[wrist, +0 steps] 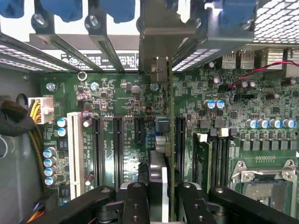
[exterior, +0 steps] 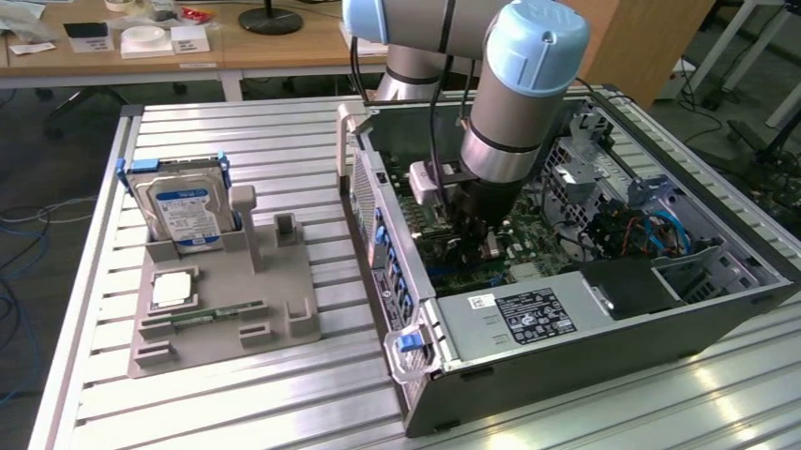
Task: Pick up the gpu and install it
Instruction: 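Insert the gpu into the slot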
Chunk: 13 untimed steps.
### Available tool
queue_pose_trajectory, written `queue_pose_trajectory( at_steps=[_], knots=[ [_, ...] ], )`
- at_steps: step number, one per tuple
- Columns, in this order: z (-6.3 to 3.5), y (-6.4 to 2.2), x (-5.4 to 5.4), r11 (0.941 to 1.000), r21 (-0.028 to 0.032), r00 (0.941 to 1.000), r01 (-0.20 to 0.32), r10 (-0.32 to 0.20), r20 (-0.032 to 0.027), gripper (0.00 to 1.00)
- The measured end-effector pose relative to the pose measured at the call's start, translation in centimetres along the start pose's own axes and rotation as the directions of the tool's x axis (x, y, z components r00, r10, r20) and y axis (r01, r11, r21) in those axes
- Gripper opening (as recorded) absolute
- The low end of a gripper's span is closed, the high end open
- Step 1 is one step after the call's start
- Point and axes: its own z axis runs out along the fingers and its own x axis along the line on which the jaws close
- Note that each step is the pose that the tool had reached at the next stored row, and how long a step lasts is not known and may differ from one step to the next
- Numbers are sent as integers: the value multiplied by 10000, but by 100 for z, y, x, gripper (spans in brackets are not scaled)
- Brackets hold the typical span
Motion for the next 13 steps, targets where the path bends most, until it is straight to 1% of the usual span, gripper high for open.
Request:
queue_pose_trajectory(
  at_steps=[2,7,13],
  knots=[
    [-13,1,3,10000,-10,10000,-1,1,-23,28],
    [-14,0,3,10000,-10,10000,-22,22,-25,28],
    [-14,-7,6,9999,-1,9999,-163,163,-36,28]
  ],
)
